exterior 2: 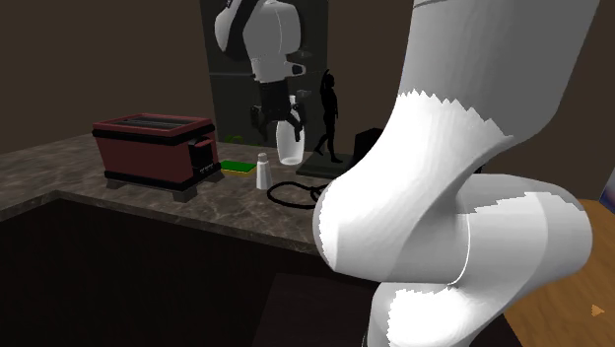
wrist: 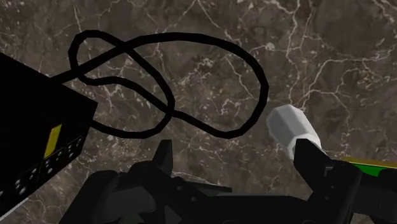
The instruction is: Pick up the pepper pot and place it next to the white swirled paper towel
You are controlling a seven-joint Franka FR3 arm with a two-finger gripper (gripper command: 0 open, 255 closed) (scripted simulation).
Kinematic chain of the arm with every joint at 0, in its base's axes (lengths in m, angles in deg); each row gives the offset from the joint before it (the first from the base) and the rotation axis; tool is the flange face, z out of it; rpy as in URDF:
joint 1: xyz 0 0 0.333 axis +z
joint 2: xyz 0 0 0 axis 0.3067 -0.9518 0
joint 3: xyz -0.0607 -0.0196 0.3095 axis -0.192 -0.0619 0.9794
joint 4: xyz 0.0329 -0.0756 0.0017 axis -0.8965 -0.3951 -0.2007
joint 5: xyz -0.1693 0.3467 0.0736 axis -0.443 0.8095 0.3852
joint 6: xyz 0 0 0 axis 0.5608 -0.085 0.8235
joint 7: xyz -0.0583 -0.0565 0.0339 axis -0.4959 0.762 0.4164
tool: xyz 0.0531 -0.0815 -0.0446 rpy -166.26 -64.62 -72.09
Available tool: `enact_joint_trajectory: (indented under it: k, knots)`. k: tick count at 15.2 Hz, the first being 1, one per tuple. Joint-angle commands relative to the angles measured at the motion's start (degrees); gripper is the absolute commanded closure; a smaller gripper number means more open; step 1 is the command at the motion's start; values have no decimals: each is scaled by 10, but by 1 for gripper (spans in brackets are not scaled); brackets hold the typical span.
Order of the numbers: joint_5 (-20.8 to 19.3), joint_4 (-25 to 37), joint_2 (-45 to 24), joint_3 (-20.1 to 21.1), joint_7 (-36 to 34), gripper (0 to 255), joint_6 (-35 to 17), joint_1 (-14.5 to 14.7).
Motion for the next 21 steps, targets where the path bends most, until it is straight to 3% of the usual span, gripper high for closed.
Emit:
enact_joint_trajectory:
  k: [1,7,15,21]
  knots:
    - [-25,37,-48,11,-37,0,-3,8]
    - [-97,155,-185,15,-125,0,5,53]
    - [-114,124,-206,6,-135,0,-45,53]
    - [-114,124,-206,6,-135,0,-45,53]
